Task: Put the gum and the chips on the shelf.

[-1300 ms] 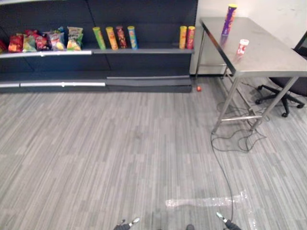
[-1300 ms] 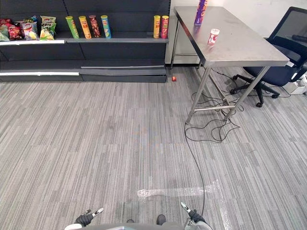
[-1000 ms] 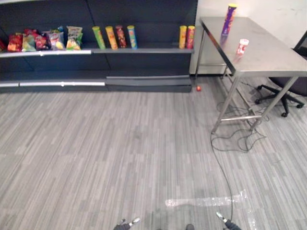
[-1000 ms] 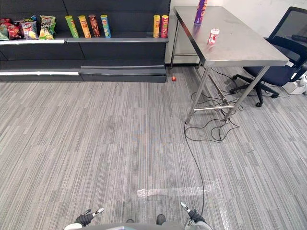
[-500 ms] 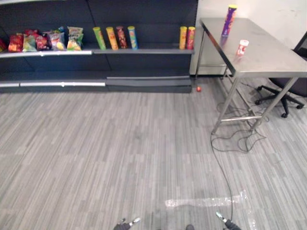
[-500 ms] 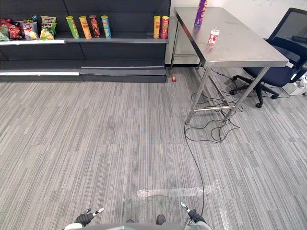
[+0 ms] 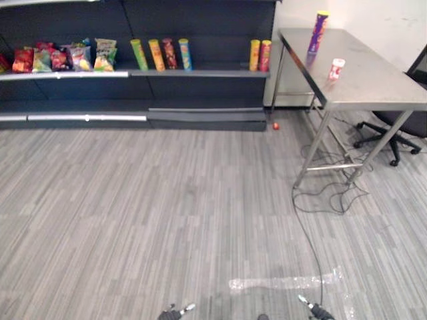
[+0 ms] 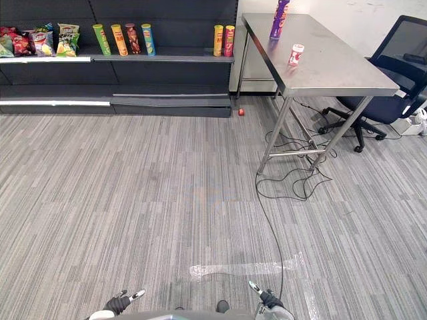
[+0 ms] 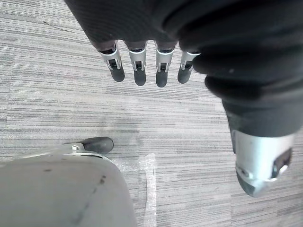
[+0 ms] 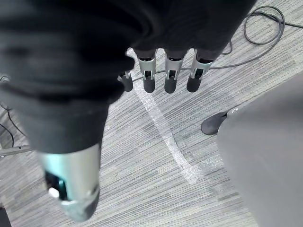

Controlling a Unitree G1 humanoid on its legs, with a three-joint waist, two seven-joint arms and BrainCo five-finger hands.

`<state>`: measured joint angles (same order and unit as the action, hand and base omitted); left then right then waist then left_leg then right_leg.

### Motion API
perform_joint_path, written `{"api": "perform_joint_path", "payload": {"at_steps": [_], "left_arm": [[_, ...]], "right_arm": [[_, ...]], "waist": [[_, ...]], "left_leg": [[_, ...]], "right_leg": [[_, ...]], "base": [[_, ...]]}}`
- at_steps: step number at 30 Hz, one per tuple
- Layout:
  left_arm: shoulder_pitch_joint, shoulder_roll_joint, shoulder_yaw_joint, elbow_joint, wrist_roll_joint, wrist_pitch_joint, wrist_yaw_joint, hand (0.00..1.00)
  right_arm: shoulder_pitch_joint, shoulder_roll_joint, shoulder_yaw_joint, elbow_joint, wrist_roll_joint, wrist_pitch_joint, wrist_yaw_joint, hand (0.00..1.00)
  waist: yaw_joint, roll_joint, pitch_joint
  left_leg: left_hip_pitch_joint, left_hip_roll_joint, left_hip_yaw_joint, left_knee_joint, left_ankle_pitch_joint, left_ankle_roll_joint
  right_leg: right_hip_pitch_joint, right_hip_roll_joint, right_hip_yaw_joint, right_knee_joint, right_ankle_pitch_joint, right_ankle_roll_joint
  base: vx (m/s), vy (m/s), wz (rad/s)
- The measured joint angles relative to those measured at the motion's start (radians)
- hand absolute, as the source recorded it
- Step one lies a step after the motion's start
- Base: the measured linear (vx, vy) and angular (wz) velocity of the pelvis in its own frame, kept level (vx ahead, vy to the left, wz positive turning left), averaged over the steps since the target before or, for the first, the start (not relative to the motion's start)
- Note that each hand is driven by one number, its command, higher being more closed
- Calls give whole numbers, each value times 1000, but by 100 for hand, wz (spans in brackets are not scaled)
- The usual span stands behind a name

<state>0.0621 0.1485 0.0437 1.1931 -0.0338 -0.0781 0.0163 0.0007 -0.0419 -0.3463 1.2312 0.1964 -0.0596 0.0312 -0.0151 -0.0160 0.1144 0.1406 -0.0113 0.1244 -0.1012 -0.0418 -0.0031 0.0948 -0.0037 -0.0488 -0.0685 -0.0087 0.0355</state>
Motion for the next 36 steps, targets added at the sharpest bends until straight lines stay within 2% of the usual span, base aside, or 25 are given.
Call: {"api": "perform_joint_path", "payload": {"at_steps": [27, 31, 33, 35, 36], "left_arm": [[-5, 5, -7, 1, -1, 0, 1, 0], [-35, 3, -1, 0, -3, 1, 6, 0], [-37, -1, 17, 0, -3, 1, 9, 0], [-37, -8, 66, -5, -5, 2, 13, 0], [-33, -14, 106, -26, -5, 3, 16, 0]], "right_arm": [[-6, 0, 1, 0, 0, -5, 1, 0], [-32, -3, 0, -7, 10, -7, 0, 0], [-38, -4, 0, -6, 10, -7, 0, 0], [-38, 0, 3, -7, 10, -7, 0, 0], [-36, 3, 5, -13, 10, -7, 0, 0]], "waist": [[-1, -3, 10], [-10, 6, 59], [-6, 4, 63], [-1, -5, 69], [7, -13, 78]], "left_leg": [[-20, -4, -33, 0, 3, 4], [-40, -7, -65, 2, 19, 6], [-50, -7, -78, 6, 21, 4], [-60, -6, -77, 50, -13, -27], [-110, 2, -61, 195, -87, -54]], "right_leg": [[-4, -5, -33, -5, 0, 0], [-72, -16, -65, 121, -63, -8], [-91, -20, -76, 160, -88, -13], [-102, -26, -76, 208, -122, -20], [-102, -30, -73, 235, -158, -31]], "base": [[1, -3, 3], [-27, -27, 23], [-1, -32, 21], [15, -39, 11], [8, -57, -3]]}}
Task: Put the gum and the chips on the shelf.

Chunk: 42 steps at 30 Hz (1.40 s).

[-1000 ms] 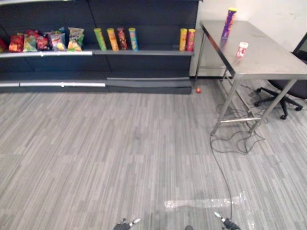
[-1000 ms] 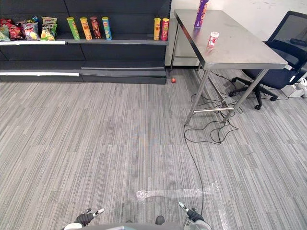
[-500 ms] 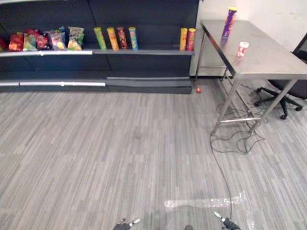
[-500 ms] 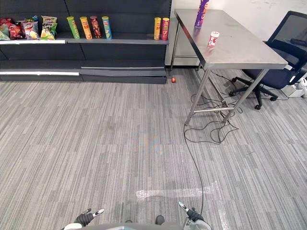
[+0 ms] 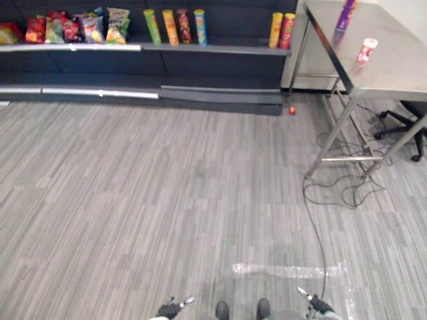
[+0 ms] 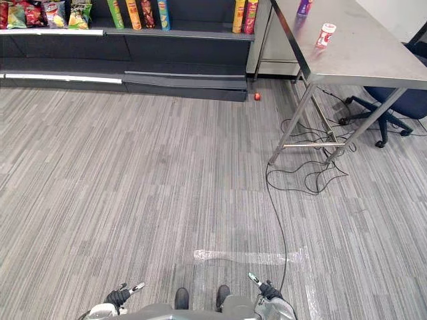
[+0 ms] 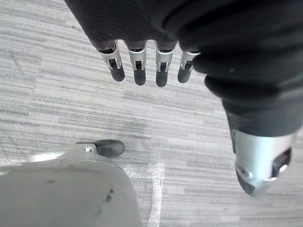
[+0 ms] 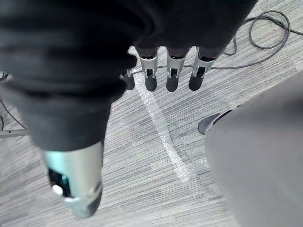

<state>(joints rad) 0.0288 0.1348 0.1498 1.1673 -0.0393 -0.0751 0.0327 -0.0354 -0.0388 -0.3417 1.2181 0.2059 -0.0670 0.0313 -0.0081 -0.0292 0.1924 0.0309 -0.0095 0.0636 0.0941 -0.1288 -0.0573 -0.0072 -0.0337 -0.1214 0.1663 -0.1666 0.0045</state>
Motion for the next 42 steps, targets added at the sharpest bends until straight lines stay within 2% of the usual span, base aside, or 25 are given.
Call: {"api": "perform_joint_path", "payload": {"at_steps": [3, 4, 6, 10, 11, 12, 13, 14, 16, 17, 19, 21, 22, 23, 26, 28, 30, 32, 34, 36, 37, 38, 40, 41, 42], "left_arm": [[14, -28, 85, -53, -51, -1, 0, 0], [19, -33, 85, -53, -78, -1, 0, 0], [18, -38, 81, -54, -81, -3, -1, 0], [34, -53, 85, -53, -156, -8, 7, 0], [38, -59, 85, -52, -157, -10, 8, 0], [39, -62, 91, -40, -174, -11, 10, 0], [43, -60, 94, -29, -184, -11, 10, 0], [46, -52, 104, -23, -193, -15, 10, 0], [46, -49, 122, -14, -193, -18, 11, 0], [55, -47, 141, -13, -194, -19, 12, 0], [66, -50, 153, -12, -193, -20, 10, 0], [86, -48, 156, -14, -190, -20, 6, 0], [88, -38, 141, -14, -183, -16, 4, 0], [91, -33, 127, -14, -182, -11, 3, 0], [83, -13, 53, -12, -173, -7, 1, 0], [53, -12, 18, -12, -173, -7, 0, 0], [5, -30, 15, -13, -173, -7, -2, 0], [-28, -47, 24, -15, -172, -9, -4, 0], [-69, -80, 96, -20, -158, -9, -9, 0], [-70, -133, 157, -24, -138, -10, -8, 0], [-73, -158, 187, -18, -133, -8, -14, 0], [-70, -182, 212, -15, -133, -6, -17, 0], [-51, -190, 226, -23, -133, -7, -17, 0], [-54, -189, 243, -28, -134, -7, -18, 0], [-54, -192, 265, -34, -136, -5, -18, 0]], "right_arm": [[27, -1, 24, -50, 1, -2, 0, 0], [34, -10, 33, -65, 1, -3, -1, 0], [38, -24, 35, -63, 0, -2, -2, 0], [38, -30, 37, -63, 0, -1, -5, 0], [38, -33, 37, -63, 0, -1, -6, 0], [37, -35, 35, -57, -1, 0, -7, 0], [35, -37, 32, -51, -2, 0, -6, 0], [25, -27, 23, -15, -5, 1, -4, 0], [23, -10, 1, -7, -9, 1, 1, 0], [28, -9, -18, 14, -10, 3, 1, 0], [38, -11, -48, 20, -10, 4, 4, 0], [43, -11, -46, 18, -7, 2, 9, 0], [51, -13, -44, 10, -7, 1, 17, 0], [55, -14, -44, 3, -7, 0, 21, 0], [82, -31, -50, -8, 6, -5, 22, 0], [107, -33, -88, -7, 24, -3, 23, 0], [121, -29, -138, 1, 37, -1, 22, 0], [134, -18, -194, 7, 38, 3, 22, 0], [164, 7, -234, 6, 37, 13, 20, 0], [188, 9, -236, -16, 42, 17, 20, 0], [184, 9, -228, -37, 36, 16, 21, 0], [184, 9, -229, -70, 35, 13, 21, 0], [185, 9, -230, -99, 35, 12, 21, 0], [186, 17, -228, -119, 36, 10, 22, 0], [183, 16, -207, -138, 38, 10, 22, 0]], "waist": [[19, -1, 30], [25, 9, 32], [28, 21, 33], [41, 41, 27], [41, 51, 24], [44, 57, 24], [48, 57, 17], [56, 31, -4], [53, 15, -14], [56, -6, -27], [66, -16, -34], [62, -25, -44], [47, -27, -47], [40, -27, -47], [26, -13, -39], [-9, 7, -28], [-30, 47, -3], [-51, 62, 5], [-73, 51, 8], [-73, 74, 1], [-71, 78, 8], [-71, 91, 14], [-72, 92, 13], [-75, 93, 12], [-70, 95, 12]], "left_leg": [[-211, 78, 124, 516, -73, 0], [-242, 103, 135, 568, -96, 1], [-281, 127, 147, 501, -95, 7], [-325, 143, 139, 92, 54, -28], [-334, 148, 138, 73, 64, -37], [-339, 151, 146, 96, 154, -29], [-338, 134, 144, 113, 172, -12], [-350, 96, 174, 168, 117, 42], [-353, 61, 199, 204, 72, 72], [-314, 24, 233, 202, 49, 108], [-227, -11, 265, 168, 9, 119], [-134, -39, 288, 111, -24, 122], [-72, -53, 291, 75, -43, 125], [-39, -57, 288, 61, -54, 127], [121, -71, 255, 6, -102, 122], [217, -52, 234, -33, -128, 117], [275, -14, 219, -57, -160, 114], [292, 9, 197, -61, -189, 98], [351, 15, 164, -94, -231, 87], [393, 45, 136, -98, -241, 97], [389, 74, 139, -36, -202, 69], [383, 106, 120, 51, -147, 44], [343, 142, 104, 191, -76, 20], [258, 177, 56, 397, 41, -39], [148, 199, -11, 619, 238, -117]], "right_leg": [[45, 6, 3, 46, -46, -24], [77, 6, 4, 47, -59, -24], [103, -1, 14, 46, -79, -19], [107, -35, 78, 42, -129, 16], [111, -35, 85, 38, -137, 26], [138, -49, 110, 15, -154, 37], [149, -64, 124, -2, -160, 39], [163, -106, 159, -23, -162, 22], [145, -140, 215, 14, -132, 35], [134, -178, 275, 72, -111, 60], [93, -197, 341, 245, -73, 102], [1, -183, 397, 496, 26, 147], [-49, -174, 399, 638, 138, 179], [-71, -174, 387, 707, 171, 188], [-194, -210, 190, 946, 54, 115], [-300, -202, 44, 897, -66, 70], [-394, -134, 4, 677, -67, 59], [-432, -92, 8, 400, -4, 75], [-448, -87, 11, 33, 153, 71], [-468, -66, -12, 103, 282, 51], [-484, -74, -48, 194, 276, 9], [-470, -56, -67, 264, 201, -38], [-434, -39, -83, 297, 138, -50], [-385, -21, -96, 302, 83, -62], [-332, 4, -87, 290, 40, -75]], "base": [[21, -71, -1], [85, -26, -4], [139, 49, -12], [312, 223, -38], [432, 348, -40], [370, 307, -30], [488, 361, -47], [516, 286, -38], [573, 300, -21], [496, 288, -16], [497, 258, -45], [389, 204, -42], [292, 154, -16], [368, 157, -8], [445, 104, 4], [418, 36, 36], [404, -52, 31], [443, -113, 40], [678, -215, 55], [693, -221, 34], [826, -337, 11], [652, -336, -3], [528, -303, 5], [664, -334, 1], [784, -332, -7]]}}
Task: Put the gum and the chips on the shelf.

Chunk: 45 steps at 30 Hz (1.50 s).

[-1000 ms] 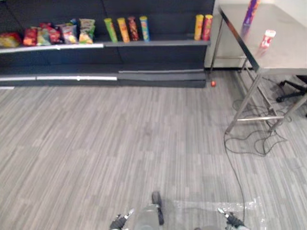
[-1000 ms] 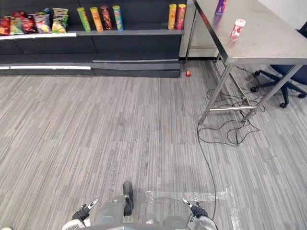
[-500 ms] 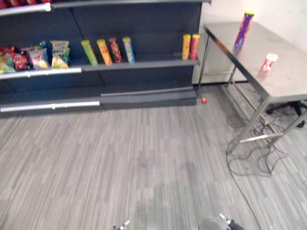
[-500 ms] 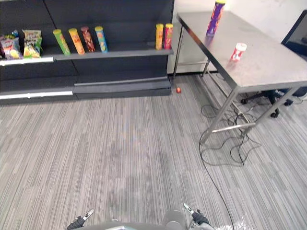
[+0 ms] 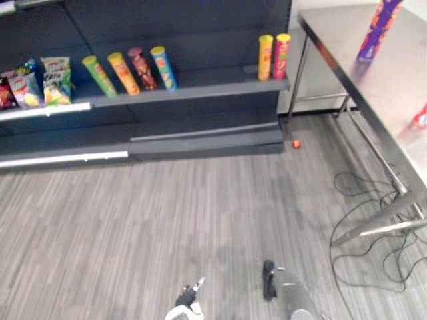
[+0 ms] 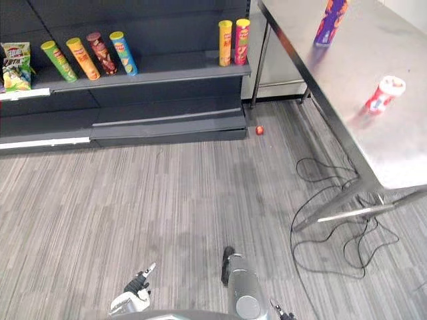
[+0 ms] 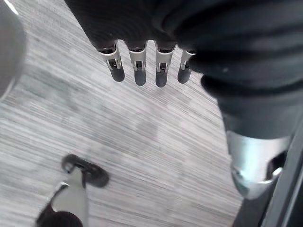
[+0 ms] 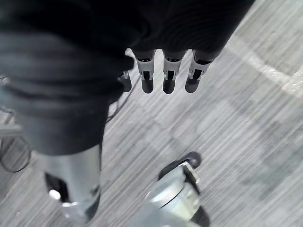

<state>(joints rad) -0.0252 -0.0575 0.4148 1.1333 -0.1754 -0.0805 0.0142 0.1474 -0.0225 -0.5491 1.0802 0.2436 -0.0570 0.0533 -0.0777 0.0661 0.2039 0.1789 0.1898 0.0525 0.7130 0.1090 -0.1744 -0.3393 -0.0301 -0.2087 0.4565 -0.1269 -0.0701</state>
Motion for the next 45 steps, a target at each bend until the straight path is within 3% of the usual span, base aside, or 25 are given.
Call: {"api": "perform_joint_path", "payload": {"at_steps": [1, 2, 4, 6, 9, 10, 11, 13, 15, 16, 17, 19, 22, 23, 24, 25, 26, 27, 30, 31, 33, 36, 40, 43, 45], "left_arm": [[0, -1, 14, 0, -2, 0, -1, 0], [2, 5, 46, -5, -10, -1, 0, 0], [26, 26, 55, -24, -12, -5, 1, 0], [52, 46, 35, -30, -20, -5, 3, 0], [67, 52, 19, -38, -74, -19, 10, 0], [70, 60, -2, -35, -96, -26, 18, 0], [70, 63, -18, -35, -96, -28, 23, 0], [76, 71, -82, -36, -95, -35, 27, 0], [87, 69, -119, -34, -94, -42, 26, 0], [92, 61, -126, -26, -97, -43, 25, 0], [95, 72, -134, -23, -94, -43, 22, 0], [101, 127, -141, -4, -78, -41, 19, 0], [102, 151, -130, 12, -78, -37, 19, 0], [126, 145, -135, 12, -75, -35, 21, 0], [147, 139, -149, 20, -70, -28, 21, 0], [147, 160, -154, 27, -65, -21, 21, 0], [131, 180, -196, 35, -59, -17, 24, 0], [109, 189, -219, 40, -56, -15, 25, 0], [78, 189, -255, 32, -55, -18, 28, 0], [78, 190, -254, 15, -55, -19, 28, 0], [67, 194, -256, 2, -56, -21, 27, 0], [50, 136, -258, 1, -54, -24, 20, 0], [56, 107, -260, 21, -37, -24, 15, 0], [68, 104, -249, 37, -36, -25, 12, 0], [71, 89, -249, 53, -15, -25, 8, 0]], "right_arm": [[-6, -1, 12, -11, 2, -1, -1, 0], [-30, -1, 23, -15, 10, -2, -3, 0], [-54, -12, 60, -14, 43, -18, -9, 0], [-70, -12, 89, -13, 71, -22, -17, 0], [-116, -18, 88, 27, 80, -20, -20, 0], [-126, -19, 89, 51, 82, -20, -22, 0], [-127, -19, 96, 58, 82, -20, -22, 0], [-104, -56, 179, 76, 79, -19, -23, 0], [-73, -86, 215, 84, 68, -19, -22, 0], [-46, -96, 206, 110, 67, -20, -23, 0], [-36, -90, 198, 120, 65, -17, -23, 0], [-30, -47, 170, 145, 38, -17, -14, 0], [-33, -31, 87, 150, 30, -15, -6, 0], [-27, -41, 63, 149, 29, -15, -5, 0], [-25, -56, 67, 140, 29, -16, -4, 0], [-23, -48, 74, 138, 30, -17, -4, 0], [-23, -46, 90, 133, 31, -13, 0, 0], [-25, -42, 97, 128, 32, -14, 0, 0], [-9, -53, 123, 110, 42, -15, -3, 0], [-8, -50, 125, 109, 41, -17, -6, 0], [-10, -39, 137, 109, 41, -17, -7, 0], [-29, -57, 139, 109, 33, -29, -10, 0], [-18, -58, 164, 114, 31, -29, -21, 0], [-15, -56, 165, 113, 41, -35, -23, 0], [-17, -75, 165, 114, 52, -37, -24, 0]], "waist": [[3, 3, 1], [10, 4, 4], [52, -21, 17], [58, -39, 12], [85, -40, 11], [93, -44, 11], [95, -46, 10], [95, -36, -2], [95, -1, -32], [103, 19, -60], [107, 6, -79], [103, -80, -133], [112, -99, -138], [114, -92, -154], [106, -73, -150], [92, -90, -145], [77, -89, -137], [74, -71, -115], [67, -27, -64], [53, -26, -62], [54, -59, -70], [54, -33, -73], [55, -38, -72], [56, -53, -69], [54, -24, -82]], "left_leg": [[-53, 13, -10, 106, 36, -25], [-134, 44, 12, 286, 33, -18], [-214, 76, 105, 442, -65, 47], [-300, 76, 171, 414, -150, 97], [-405, 63, 215, 186, -232, 106], [-439, 20, 166, -35, -244, 103], [-440, -4, 137, -124, -242, 95], [-441, -59, -26, -474, -203, 27], [-475, -46, -112, -581, -201, -3], [-483, -33, -121, -561, -103, -25], [-481, -44, -102, -538, -68, -14], [-476, -93, -16, -441, -131, 64], [-506, -95, 75, -259, -179, 95], [-468, -124, 79, -342, -192, 100], [-383, -129, 113, -446, -233, 144], [-358, -153, 140, -456, -233, 153], [-315, -162, 172, -475, -247, 173], [-271, -150, 187, -497, -249, 177], [-84, -114, 262, -621, -249, 177], [-47, -107, 294, -646, -249, 176], [-23, -108, 325, -650, -251, 161], [-31, -67, 359, -658, -239, 129], [-3, -65, 399, -627, -230, 114], [-5, -64, 405, -552, -229, 102], [47, -86, 401, -672, -209, 84]], "right_leg": [[28, 17, 6, -9, -12, -5], [98, 59, 39, -40, -35, -26], [260, 105, 130, -127, -54, -55], [369, 103, 209, -211, -64, -54], [435, 91, 346, -247, -79, -36], [469, 67, 441, -241, -117, -15], [478, 54, 472, -238, -134, -8], [509, 17, 582, -231, -205, 5], [537, 12, 613, -239, -230, 13], [556, 4, 617, -227, -238, 16], [555, -12, 624, -218, -239, 19], [509, -74, 660, -140, -165, 42], [499, -104, 736, -89, -16, 62], [446, -100, 758, 20, 35, 125], [390, -83, 768, 175, 79, 199], [356, -93, 776, 255, 109, 242], [291, -97, 740, 352, 194, 288], [253, -95, 684, 396, 188, 281], [158, -176, 302, 466, 14, 143], [148, -191, 167, 393, -34, 150], [172, -193, -17, 175, -33, 138], [269, -149, -238, -75, -25, 118], [389, -88, -166, -347, 9, 118], [441, -90, -121, -424, 46, 120], [447, -78, -89, -427, 49, 125]], "base": [[765, -264, -46], [617, -181, -82], [517, -96, -130], [560, -2, -123], [555, 124, -143], [529, 206, -163], [536, 269, -182], [570, 370, -136], [680, 503, -101], [717, 542, -92], [686, 505, -86], [802, 539, -83], [465, 319, -86], [179, 336, -129], [138, 304, -112], [152, 237, -84], [191, 149, -57], [192, 165, -85], [129, 91, -76], [177, 49, -71], [193, -66, -74], [172, -84, -81], [151, -125, -64], [126, -8, -52], [116, 53, -35]]}}
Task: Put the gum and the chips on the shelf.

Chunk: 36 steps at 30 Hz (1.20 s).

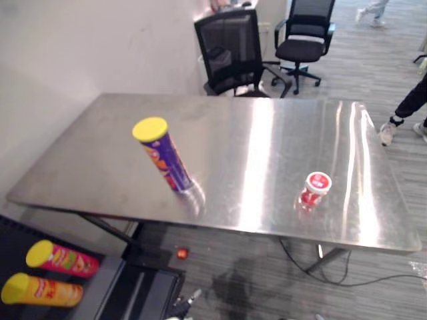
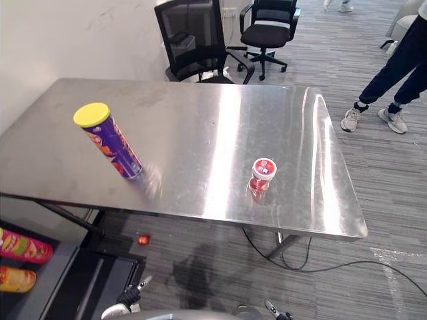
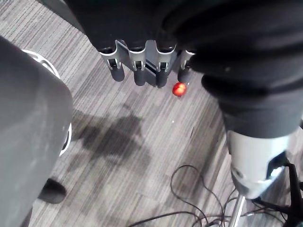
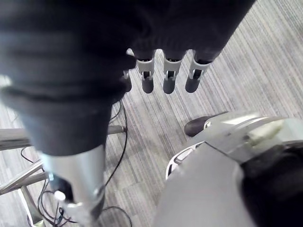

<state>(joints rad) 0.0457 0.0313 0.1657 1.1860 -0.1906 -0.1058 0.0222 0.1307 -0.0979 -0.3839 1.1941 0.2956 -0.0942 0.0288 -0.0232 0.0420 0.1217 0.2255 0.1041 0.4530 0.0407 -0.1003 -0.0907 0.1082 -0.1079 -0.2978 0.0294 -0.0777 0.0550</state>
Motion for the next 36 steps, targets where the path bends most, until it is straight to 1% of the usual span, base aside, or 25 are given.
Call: {"api": "perform_joint_path", "payload": {"at_steps": [1, 2, 3, 4, 5, 6, 7, 8, 9, 10, 11, 12, 14, 15, 16, 17, 18, 28, 31, 34, 35, 36], "left_arm": [[-2, -2, 4, 0, 9, 1, -2, 0], [-3, 8, 13, -4, 12, 0, -4, 0], [-2, 15, 27, -7, 17, 0, -6, 0], [-2, 25, 45, -11, 17, -1, -6, 0], [-10, 39, 58, -13, 17, -5, -7, 0], [-13, 35, 57, -13, 17, -7, -7, 0], [-14, 29, 54, -13, 18, -7, -7, 0], [-17, 13, 41, -11, 18, -5, -7, 0], [-21, 9, 29, -11, 19, -6, -7, 0], [-23, 23, 10, -11, 21, -3, -8, 0], [-23, 27, 3, -11, 24, -3, -8, 0], [-24, 36, -9, -11, 47, -1, -9, 0], [-25, 39, -14, -11, 54, -1, -9, 0], [-25, 42, -25, -8, 60, -1, -9, 0], [-26, 44, -48, -2, 72, -1, -12, 0], [-26, 48, -65, -1, 82, -1, -15, 0], [-54, 53, -189, 41, 135, -16, -29, 0], [-53, 57, -181, 42, 135, -16, -30, 0], [-50, 55, -147, 44, 130, -15, -31, 0], [-47, 50, -81, 48, 122, -13, -38, 0], [-45, 50, -54, 48, 119, -12, -40, 0], [-41, 48, -21, 48, 117, -12, -42, 0]], "right_arm": [[-4, 0, 2, -1, 0, -1, 3, 0], [-5, 7, 14, -1, 0, -3, 4, 0], [-5, 9, 41, -1, 0, -2, 5, 0], [-4, 12, 59, -1, 0, -2, 7, 0], [-4, 13, 75, -1, -1, -6, 10, 0], [-12, 4, 75, 3, -1, -6, 11, 0], [-20, -5, 76, 5, -1, -3, 13, 0], [-20, -19, 75, 4, -1, -6, 18, 0], [-17, -13, 78, 2, -2, -3, 23, 0], [-11, 7, 77, 5, -1, 1, 37, 0], [-5, 10, 67, 10, -2, 1, 40, 0], [12, 12, 48, 25, -2, 2, 44, 0], [26, 28, 16, 38, -2, 3, 44, 0], [35, 35, -3, 39, -1, 4, 45, 0], [47, 36, -4, 39, -1, 4, 45, 0], [51, 36, -4, 39, -1, 4, 45, 0], [40, 18, -2, 48, -11, 20, 47, 0], [40, 18, -2, 48, -11, 21, 46, 0], [39, 17, -6, 48, -8, 21, 46, 0], [28, 17, -78, 47, 28, 21, 45, 0], [25, 14, -127, 39, 42, 21, 43, 0], [22, 3, -170, 37, 64, 20, 42, 0]], "waist": [[0, -2, -4], [6, -18, -6], [9, -46, -7], [19, -69, -6], [53, -97, 1], [55, -91, 5], [52, -77, 8], [44, -37, 13], [45, -33, 14], [39, -49, 21], [31, -54, 21], [24, -57, 18], [26, -57, 18], [21, -61, 15], [11, -56, 11], [2, -61, 8], [0, -41, -8], [3, -41, -9], [4, -45, -11], [7, -47, -12], [7, -45, -13], [6, -49, -11]], "left_leg": [[13, -3, 10, -1, -1, -2], [1, -10, 9, 60, -1, -2], [-21, -12, -5, 143, -1, -1], [-62, -7, -33, 256, 0, 1], [-117, -52, -228, 260, -111, 25], [-117, -69, -297, 193, -128, 21], [-116, -72, -346, 114, -116, 18], [-115, -51, -394, 22, -35, 27], [-104, -61, -390, 35, -55, 35], [-103, -76, -370, 49, -56, 35], [-100, -80, -356, 49, -57, 36], [-95, -80, -320, 48, -72, 56], [-83, -78, -282, 42, -81, 57], [-80, -76, -256, 39, -83, 54], [-80, -76, -240, 38, -87, 51], [-81, -75, -237, 37, -87, 51], [-67, -47, -247, 23, -89, 43], [-69, -47, -260, 23, -89, 43], [-66, -43, -272, 18, -88, 41], [-65, -37, -264, 15, -88, 38], [-63, -35, -255, 15, -89, 36], [-59, -33, -247, 15, -90, 35]], "right_leg": [[-1, 5, 19, -1, 3, 4], [-1, -9, 42, 9, 4, 5], [-2, -21, 71, 9, 12, 6], [-1, -32, 104, 9, 24, 0], [-8, -62, 176, 9, 28, -1], [-12, -61, 199, 9, 28, -1], [-15, -53, 210, 8, 28, 0], [-16, -25, 222, 3, 35, 14], [-18, -28, 257, -14, 34, 35], [-21, -41, 268, -11, 35, 36], [-25, -45, 282, -9, 35, 36], [-40, -42, 318, -4, 35, 36], [-53, -35, 359, -9, 38, 41], [-60, -31, 386, -12, 49, 59], [-73, -26, 401, -13, 53, 65], [-76, -23, 406, -15, 53, 66], [-50, 10, 407, -78, 85, 70], [-44, 7, 387, -85, 86, 70], [-30, 8, 361, -102, 91, 65], [-24, 15, 349, -126, 112, 60], [-19, 17, 348, -134, 118, 59], [-20, 20, 348, -134, 123, 58]], "base": [[105, 74, -41], [83, 56, -50], [63, 29, -68], [80, 65, -117], [74, 87, -125], [66, 121, -117], [16, 117, -72], [15, 155, -86], [19, 157, -86], [2, 119, -74], [-56, 117, -61], [-76, 95, -54], [-86, 57, -74], [-143, 6, -84], [-118, -5, -61], [-76, -8, -31], [0, 0, -6], [1, -1, 4], [1, -40, 11], [9, -43, -8], [-3, -39, -19], [-11, -38, -20]]}}
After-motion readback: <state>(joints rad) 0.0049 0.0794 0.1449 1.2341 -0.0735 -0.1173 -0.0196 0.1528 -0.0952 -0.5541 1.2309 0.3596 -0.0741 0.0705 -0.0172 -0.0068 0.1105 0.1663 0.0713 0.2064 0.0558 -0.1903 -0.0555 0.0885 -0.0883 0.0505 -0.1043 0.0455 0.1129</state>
